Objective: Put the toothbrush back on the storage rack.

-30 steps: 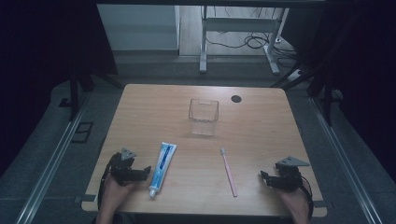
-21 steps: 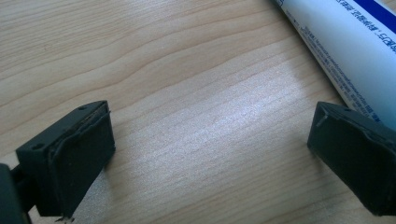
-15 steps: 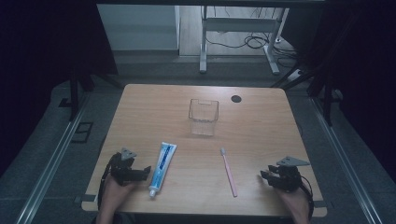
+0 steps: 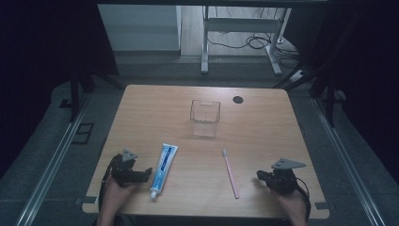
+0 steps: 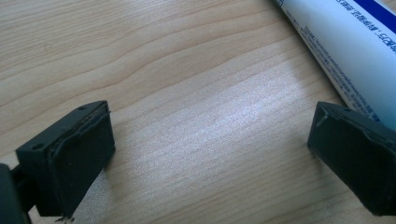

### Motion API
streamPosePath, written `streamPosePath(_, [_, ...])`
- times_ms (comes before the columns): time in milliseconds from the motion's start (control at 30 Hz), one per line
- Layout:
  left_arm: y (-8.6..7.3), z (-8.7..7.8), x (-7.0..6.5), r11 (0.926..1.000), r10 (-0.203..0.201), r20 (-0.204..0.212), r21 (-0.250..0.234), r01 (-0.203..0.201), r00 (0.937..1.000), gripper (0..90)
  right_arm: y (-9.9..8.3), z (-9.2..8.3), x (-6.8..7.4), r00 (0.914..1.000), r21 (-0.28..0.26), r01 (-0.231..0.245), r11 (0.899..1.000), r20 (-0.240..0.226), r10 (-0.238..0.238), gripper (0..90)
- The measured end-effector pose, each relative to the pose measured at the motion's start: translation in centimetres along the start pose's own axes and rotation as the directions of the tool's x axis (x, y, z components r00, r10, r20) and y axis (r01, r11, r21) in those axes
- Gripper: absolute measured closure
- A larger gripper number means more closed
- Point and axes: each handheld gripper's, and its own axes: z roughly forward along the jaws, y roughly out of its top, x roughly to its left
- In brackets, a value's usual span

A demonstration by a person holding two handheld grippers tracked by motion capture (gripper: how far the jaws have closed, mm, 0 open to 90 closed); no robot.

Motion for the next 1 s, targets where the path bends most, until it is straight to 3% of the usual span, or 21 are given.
streamPosePath(433, [0.0,0.0,0.0,1.0,0.0,0.0,0.0,0.0,1.0,0.7,0.9,1.3,2.7,0.9952,-0.012,0.044,0.999,-0.087,-0.045,89.2])
streamPosePath(1000, [0.0,0.0,0.0,1.0,0.0,0.0,0.0,0.0,1.0,0.7,1.6,3.2,6.0,0.9776,-0.013,0.106,0.994,-0.181,-0.106,89.1])
